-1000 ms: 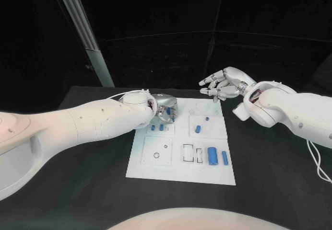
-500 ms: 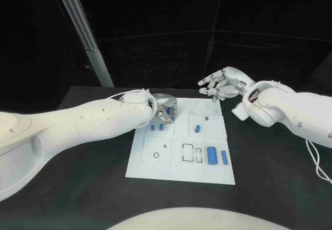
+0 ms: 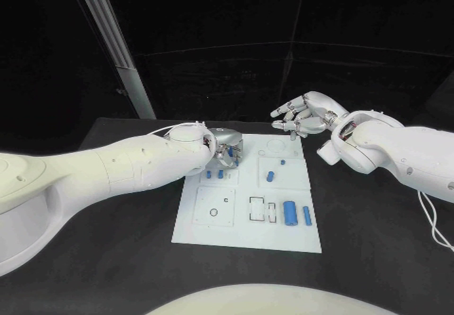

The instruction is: Assemble the parts on the task board

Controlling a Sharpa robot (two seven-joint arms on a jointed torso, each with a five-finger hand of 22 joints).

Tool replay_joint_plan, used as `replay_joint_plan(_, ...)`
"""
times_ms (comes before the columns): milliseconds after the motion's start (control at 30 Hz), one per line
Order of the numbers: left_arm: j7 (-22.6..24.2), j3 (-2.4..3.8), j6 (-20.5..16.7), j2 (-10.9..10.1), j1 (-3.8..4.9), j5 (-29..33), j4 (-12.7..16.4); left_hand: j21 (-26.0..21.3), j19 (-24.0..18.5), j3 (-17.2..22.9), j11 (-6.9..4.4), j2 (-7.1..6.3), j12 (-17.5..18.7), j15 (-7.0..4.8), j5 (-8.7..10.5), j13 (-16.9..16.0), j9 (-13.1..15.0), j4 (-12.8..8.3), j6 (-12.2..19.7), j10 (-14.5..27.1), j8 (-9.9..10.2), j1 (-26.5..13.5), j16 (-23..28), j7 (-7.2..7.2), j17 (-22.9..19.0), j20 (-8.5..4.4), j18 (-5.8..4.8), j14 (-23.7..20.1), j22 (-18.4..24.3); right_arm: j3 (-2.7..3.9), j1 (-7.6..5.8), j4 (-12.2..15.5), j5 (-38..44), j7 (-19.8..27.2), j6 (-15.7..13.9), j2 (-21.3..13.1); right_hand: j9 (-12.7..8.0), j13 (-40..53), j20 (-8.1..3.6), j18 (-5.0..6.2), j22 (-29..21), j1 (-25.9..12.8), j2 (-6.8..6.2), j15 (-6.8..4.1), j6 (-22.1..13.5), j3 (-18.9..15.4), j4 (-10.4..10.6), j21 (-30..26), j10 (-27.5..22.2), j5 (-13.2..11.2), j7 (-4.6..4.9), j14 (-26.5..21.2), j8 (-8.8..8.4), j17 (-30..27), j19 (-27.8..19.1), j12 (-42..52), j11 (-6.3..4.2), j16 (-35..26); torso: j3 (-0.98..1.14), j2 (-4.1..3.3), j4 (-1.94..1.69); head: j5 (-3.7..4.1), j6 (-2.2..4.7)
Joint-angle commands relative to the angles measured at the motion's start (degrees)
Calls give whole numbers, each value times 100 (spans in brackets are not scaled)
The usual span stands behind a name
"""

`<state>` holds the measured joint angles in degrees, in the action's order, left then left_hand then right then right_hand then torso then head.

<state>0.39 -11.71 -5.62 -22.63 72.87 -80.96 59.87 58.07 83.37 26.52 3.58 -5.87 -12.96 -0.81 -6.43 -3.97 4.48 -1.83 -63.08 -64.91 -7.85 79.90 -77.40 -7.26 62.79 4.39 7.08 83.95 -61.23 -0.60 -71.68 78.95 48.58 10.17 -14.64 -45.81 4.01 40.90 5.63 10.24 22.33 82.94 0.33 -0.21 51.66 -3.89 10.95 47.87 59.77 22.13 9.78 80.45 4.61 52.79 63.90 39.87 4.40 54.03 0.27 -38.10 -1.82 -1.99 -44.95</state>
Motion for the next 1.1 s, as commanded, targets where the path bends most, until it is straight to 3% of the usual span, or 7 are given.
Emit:
replay_joint_plan(33,7,-11,-169,-39,-19,-35,13,70,46,69,8,45,36,-50,4,10,6,-14,-41,-56,-2,-19,-21,1,-14,-18,-54,141,-43,3,-11,10,13,26,32,1,5,-6,20,28,-8,40,1,6,-36,14,14,-26,-20,34,-14,-39,32,7,-2,7,1,-2,-3,1,-10,11,11)
replay_joint_plan(300,78,26,-472,-228,-7,1,214,177,69,168,14,2,107,-48,7,11,1,-73,-69,-111,21,-49,-18,-10,-56,-20,-75,137,-146,3,-11,-3,14,29,30,-6,6,-11,21,29,-11,48,5,6,-33,20,15,-31,-18,34,-14,-35,36,22,0,14,1,8,-1,8,-14,7,30)
replay_joint_plan(633,26,320,-541,-667,32,70,729,207,73,254,25,-54,180,-41,11,11,-7,-138,-80,-149,53,-76,-25,-29,-76,-17,-81,135,-180,3,-11,-13,14,28,36,-33,6,-11,21,29,-11,48,5,6,-33,20,15,-31,-18,34,-14,-35,36,22,0,14,1,8,-7,7,-26,-41,54)
replay_joint_plan(700,1,350,-518,-775,45,116,812,207,73,254,25,-54,180,-41,11,11,-7,-138,-80,-149,53,-76,-25,-29,-76,-17,-81,135,-180,3,-11,-13,14,28,37,-40,6,-11,21,29,-11,48,5,6,-33,20,15,-31,-18,34,-14,-35,36,22,0,14,1,8,-6,7,-26,-58,52)
replay_joint_plan(900,-80,384,-288,-1067,67,232,954,239,77,275,29,-88,206,-37,15,8,-7,-157,-102,-175,58,-108,-24,-36,-94,-14,-88,131,-213,3,-11,-15,14,26,39,-53,6,-11,21,29,-11,48,5,6,-33,20,15,-31,-18,34,-14,-35,36,22,0,14,1,8,-5,-1,-6,-72,50)
replay_joint_plan(1100,-108,387,-60,-1204,73,260,970,257,78,282,28,-105,220,-36,17,6,-6,-164,-117,-193,60,-129,-25,-34,-101,-13,-91,130,-231,3,-11,-21,14,26,40,-52,6,-11,21,29,-11,48,5,6,-33,20,15,-31,-18,34,-14,-35,36,22,0,14,1,8,-1,-3,0,-84,43)
